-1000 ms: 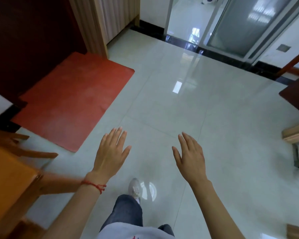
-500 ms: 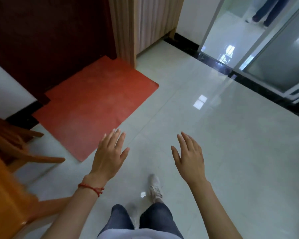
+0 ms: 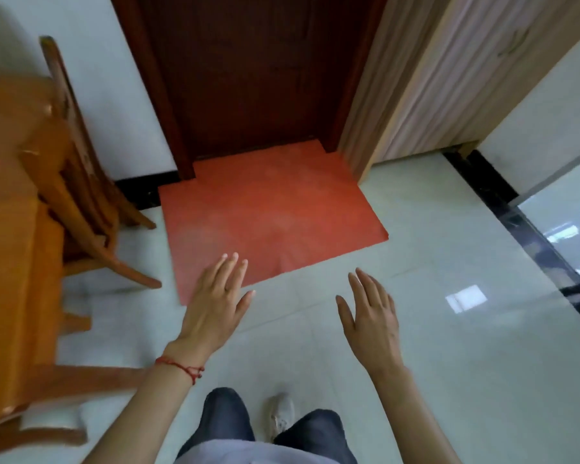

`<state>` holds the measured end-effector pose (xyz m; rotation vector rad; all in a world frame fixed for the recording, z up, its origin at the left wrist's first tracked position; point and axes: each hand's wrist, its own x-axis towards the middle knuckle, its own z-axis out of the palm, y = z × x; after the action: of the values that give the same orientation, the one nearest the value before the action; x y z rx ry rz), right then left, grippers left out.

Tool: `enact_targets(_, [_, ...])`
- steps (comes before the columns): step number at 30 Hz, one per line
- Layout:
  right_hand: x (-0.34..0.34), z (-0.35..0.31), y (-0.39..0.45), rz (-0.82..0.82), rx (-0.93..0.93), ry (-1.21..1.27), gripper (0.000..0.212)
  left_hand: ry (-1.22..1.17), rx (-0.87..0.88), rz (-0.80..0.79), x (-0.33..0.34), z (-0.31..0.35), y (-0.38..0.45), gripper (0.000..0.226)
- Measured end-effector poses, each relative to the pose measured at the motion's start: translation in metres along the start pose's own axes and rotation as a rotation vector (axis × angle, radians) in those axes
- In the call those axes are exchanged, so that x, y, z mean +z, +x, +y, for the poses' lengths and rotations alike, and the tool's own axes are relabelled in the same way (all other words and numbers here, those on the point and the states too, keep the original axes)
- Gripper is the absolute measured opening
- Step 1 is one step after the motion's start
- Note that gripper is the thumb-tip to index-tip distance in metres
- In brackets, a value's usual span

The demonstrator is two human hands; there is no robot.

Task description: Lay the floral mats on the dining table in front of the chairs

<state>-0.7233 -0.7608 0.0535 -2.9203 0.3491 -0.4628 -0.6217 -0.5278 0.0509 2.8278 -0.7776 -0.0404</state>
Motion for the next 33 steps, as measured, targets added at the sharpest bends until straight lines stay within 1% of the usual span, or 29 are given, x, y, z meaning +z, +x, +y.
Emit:
enact_targets(6, [0.029,-0.020,0.066,-0.024,-0.193,0.095,0.046,0.037,-0.166,0.021,-0.009,-0.027,0.017,0.063])
enact_targets(9, [0.048,-0.036,0.098,-0.046,-0.262,0.130,0.047,0.028,-0.234,0.034,-0.012,-0.049,0.030,0.061])
enact_targets(11, [0.061,-0.049,0.124,-0.049,-0.292,0.149,0.043,0.021,-0.268,0.037,-0.013,-0.068,0.043,0.061])
enact_targets(14, [0.081,-0.071,0.165,-0.063,-0.308,0.168,0.042,0.009,-0.312,0.040,-0.017,-0.099,0.069,0.063])
enact_targets(18, [0.099,-0.101,0.221,-0.094,-0.336,0.165,0.055,0.012,-0.337,0.017,-0.025,-0.141,0.112,0.066])
enact_targets(22, [0.115,-0.124,0.274,-0.104,-0.320,0.177,0.047,0.013,-0.343,0.014,-0.037,-0.181,0.158,0.066])
enact_targets(27, [0.133,-0.140,0.334,-0.103,-0.330,0.208,0.047,0.016,-0.370,0.038,-0.049,-0.214,0.207,0.065])
enact_targets(33, [0.165,-0.145,0.415,-0.119,-0.378,0.216,0.046,0.018,-0.427,0.040,-0.044,-0.240,0.270,0.068])
